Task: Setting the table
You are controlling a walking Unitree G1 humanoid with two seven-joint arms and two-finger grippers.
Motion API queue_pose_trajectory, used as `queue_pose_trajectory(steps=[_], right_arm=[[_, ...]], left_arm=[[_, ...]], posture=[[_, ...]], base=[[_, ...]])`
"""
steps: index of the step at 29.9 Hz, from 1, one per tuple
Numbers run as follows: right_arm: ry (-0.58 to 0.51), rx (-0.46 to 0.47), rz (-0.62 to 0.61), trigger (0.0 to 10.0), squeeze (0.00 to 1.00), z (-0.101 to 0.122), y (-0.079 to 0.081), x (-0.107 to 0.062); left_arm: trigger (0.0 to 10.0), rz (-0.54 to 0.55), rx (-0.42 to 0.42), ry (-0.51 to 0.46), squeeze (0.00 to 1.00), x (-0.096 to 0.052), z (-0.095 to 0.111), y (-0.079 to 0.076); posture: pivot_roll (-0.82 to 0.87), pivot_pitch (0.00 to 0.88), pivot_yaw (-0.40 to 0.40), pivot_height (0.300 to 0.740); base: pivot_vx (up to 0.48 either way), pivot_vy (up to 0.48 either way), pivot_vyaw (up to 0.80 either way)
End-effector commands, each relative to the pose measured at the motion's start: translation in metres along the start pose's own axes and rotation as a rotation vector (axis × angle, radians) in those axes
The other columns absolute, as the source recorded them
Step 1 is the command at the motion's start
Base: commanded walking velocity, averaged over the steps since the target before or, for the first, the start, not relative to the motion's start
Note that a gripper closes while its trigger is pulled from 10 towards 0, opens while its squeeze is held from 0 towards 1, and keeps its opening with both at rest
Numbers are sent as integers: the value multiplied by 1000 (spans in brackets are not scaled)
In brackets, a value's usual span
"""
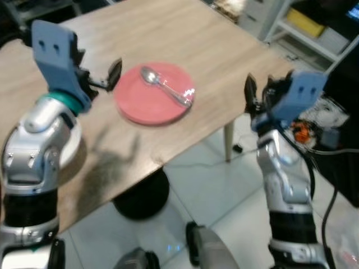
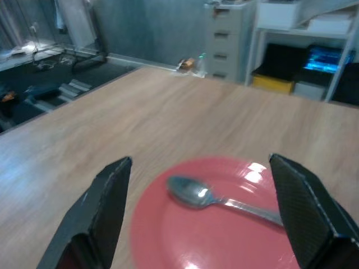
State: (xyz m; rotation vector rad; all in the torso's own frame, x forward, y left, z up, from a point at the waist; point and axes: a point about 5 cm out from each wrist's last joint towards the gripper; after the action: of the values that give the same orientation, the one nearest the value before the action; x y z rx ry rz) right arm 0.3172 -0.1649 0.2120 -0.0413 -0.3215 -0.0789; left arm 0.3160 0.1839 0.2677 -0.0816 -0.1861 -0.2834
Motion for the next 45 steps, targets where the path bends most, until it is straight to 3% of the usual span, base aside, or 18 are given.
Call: queue_pose_trajectory(steps=[1,45], right_arm=[[18,-1,0,10000,0,-5,2,-4],[3,-17,-1,10000,0,-4,5,-3]], left_arm=[[10000,9,3,-1,0,-2,-1,3],[10000,-53,-10,-8,0,6,-5,-6]], posture=[[-34,104,80,740],[-43,71,92,740]], base=[[0,0,-800],[0,0,-800]])
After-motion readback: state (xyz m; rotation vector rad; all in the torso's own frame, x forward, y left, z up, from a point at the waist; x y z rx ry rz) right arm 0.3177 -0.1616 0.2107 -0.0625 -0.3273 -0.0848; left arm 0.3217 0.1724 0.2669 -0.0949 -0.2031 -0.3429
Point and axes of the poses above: a point about 5 cm out from each wrist's last joint towards the gripper, its own x axis pointing out of the wrist towards the gripper, its own z axis along the axis of the wrist's last joint, y = z × x, and after that the axes turned 10 degrees about -x, right-handed
